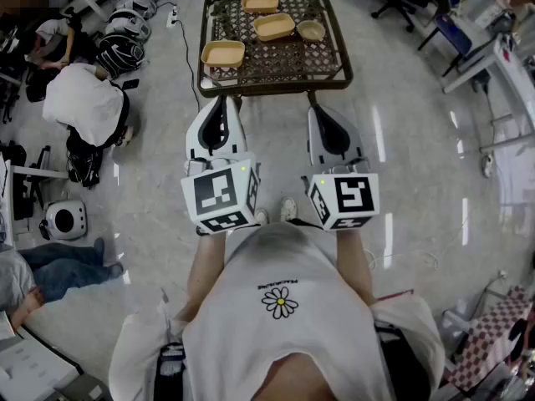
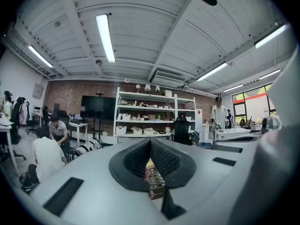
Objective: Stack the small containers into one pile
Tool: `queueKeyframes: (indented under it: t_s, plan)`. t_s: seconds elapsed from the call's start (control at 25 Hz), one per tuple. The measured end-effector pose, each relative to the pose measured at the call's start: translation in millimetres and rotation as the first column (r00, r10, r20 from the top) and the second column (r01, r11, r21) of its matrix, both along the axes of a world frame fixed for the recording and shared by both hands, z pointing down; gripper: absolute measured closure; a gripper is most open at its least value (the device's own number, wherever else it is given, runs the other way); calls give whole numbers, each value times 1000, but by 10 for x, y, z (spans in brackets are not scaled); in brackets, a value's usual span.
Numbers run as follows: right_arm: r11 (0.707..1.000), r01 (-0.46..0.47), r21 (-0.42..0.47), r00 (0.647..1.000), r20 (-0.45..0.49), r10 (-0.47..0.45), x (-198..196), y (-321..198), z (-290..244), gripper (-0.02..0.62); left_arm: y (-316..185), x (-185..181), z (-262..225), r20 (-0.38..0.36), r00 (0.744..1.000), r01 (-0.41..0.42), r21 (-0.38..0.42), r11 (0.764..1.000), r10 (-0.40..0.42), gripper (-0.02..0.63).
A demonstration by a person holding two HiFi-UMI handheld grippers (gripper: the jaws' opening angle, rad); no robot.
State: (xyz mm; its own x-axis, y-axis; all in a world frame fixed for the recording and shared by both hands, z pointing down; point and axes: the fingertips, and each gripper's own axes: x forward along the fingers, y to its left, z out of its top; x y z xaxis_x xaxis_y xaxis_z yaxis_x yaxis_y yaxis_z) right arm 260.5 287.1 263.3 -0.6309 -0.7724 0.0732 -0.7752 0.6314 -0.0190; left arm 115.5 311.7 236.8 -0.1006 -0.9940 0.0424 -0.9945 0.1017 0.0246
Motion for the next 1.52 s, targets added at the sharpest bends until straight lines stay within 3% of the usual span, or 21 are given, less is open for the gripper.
queueKeyframes:
  t_s: [0.4, 0.56, 1.04, 1.52]
  plan:
    - [1000, 24, -11, 1000, -1, -25, 87, -133, 97, 565, -114, 103, 134, -9, 1000, 17, -30, 999, -18, 581]
    - [998, 55, -28, 997, 54, -53, 112, -213, 87, 565, -177, 92, 180, -16, 999, 39, -47, 998, -40, 581]
    - [994, 111, -2, 991, 81, -110, 186, -449, 71, 565, -368, 123, 147, -33, 996, 81, -4, 997, -81, 580]
    - [998, 38, 53, 996, 76, -42, 272, -1032, -35, 565, -1077, -29, 70, -57, 998, 39, 36, 999, -37, 580]
